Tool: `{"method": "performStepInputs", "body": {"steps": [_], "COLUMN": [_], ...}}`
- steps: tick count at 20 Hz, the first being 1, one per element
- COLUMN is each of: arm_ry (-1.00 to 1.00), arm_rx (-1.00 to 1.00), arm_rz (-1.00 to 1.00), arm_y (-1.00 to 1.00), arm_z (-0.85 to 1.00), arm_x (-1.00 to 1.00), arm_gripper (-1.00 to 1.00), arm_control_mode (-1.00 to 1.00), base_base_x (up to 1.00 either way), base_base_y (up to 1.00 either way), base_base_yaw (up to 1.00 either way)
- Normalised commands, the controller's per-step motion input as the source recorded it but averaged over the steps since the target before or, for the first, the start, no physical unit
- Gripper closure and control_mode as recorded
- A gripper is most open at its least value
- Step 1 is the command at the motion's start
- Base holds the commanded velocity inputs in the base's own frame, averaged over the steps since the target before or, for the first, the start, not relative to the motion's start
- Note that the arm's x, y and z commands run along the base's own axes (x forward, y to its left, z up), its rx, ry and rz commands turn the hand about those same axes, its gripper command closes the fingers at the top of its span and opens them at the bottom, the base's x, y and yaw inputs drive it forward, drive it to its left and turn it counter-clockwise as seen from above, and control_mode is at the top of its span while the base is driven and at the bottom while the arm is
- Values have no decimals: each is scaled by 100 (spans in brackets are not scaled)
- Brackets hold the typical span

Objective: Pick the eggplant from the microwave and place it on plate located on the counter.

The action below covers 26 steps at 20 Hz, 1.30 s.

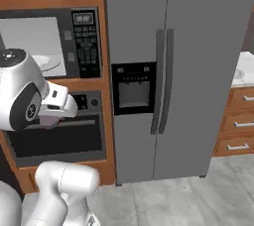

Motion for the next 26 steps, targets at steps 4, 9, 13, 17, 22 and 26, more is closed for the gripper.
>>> {"method": "performStepInputs", "body": {"steps": [4,9,13,17,22,26], "arm_ry": [0,0,0,0,0,0], "arm_rx": [0,0,0,0,0,0], "arm_rz": [0,0,0,0,0,0], "arm_y": [0,0,0,0,0,0], "arm_z": [0,0,0,0,0,0], "arm_x": [0,0,0,0,0,0], "arm_gripper": [100,100,100,100,100,100], "arm_control_mode": [100,100,100,100,100,100], "base_base_x": [51,99,100,100,72,55], "base_base_y": [-92,-100,-100,-100,-100,-100], "base_base_yaw": [-54,-4,0,1,7,19]}}
